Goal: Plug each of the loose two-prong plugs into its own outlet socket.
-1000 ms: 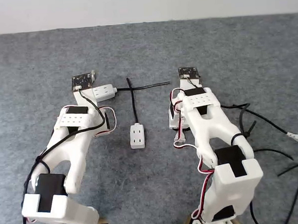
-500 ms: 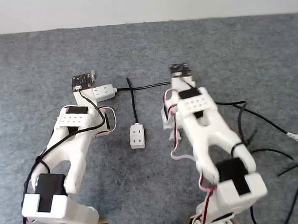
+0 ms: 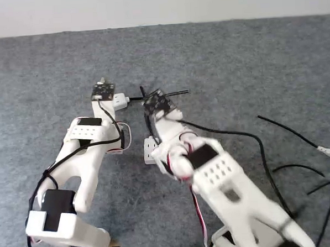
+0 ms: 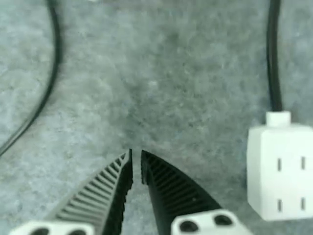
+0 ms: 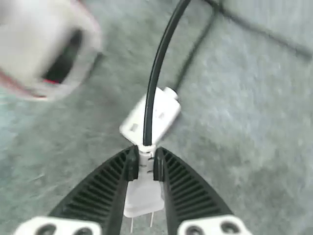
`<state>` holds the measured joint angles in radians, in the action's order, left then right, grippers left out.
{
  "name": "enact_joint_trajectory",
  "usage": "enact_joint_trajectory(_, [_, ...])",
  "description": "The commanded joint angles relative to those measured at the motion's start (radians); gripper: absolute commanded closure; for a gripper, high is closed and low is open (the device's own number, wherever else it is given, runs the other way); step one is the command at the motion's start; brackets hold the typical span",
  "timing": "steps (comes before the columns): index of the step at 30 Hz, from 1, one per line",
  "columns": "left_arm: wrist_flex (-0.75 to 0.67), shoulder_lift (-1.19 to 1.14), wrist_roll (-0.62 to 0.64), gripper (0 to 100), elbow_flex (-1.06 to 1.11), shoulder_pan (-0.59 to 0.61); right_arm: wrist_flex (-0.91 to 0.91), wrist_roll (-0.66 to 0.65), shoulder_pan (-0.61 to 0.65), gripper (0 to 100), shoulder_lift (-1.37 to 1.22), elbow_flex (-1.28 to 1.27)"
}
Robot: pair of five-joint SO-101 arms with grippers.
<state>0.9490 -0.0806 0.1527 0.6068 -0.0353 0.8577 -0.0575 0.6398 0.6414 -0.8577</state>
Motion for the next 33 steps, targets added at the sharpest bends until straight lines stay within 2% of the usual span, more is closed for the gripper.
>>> enact_joint_trajectory(1, [0.049,0.006,-0.035,97,-0.045,-0.035,0.010,-0.049,0.064,99.1,0.202,-0.048])
enact_joint_trajectory(6, [0.081,0.014,-0.296,98,-0.016,-0.098,0.004,-0.071,0.108,99.1,0.272,-0.097])
enact_joint_trajectory(15, [0.153,0.031,-0.497,98,-0.007,-0.133,-0.015,-0.071,0.108,99.1,0.203,-0.094])
enact_joint_trajectory(19, [0.146,0.115,-0.605,98,0.071,-0.158,-0.008,-0.075,0.111,99.1,0.209,-0.097])
enact_joint_trajectory(28, [0.109,0.224,-0.675,98,0.163,-0.160,0.025,-0.084,0.131,99.1,0.254,-0.100])
enact_joint_trajectory(33, [0.005,0.348,-0.672,98,0.274,-0.164,0.033,-0.083,0.094,99.1,0.262,-0.100])
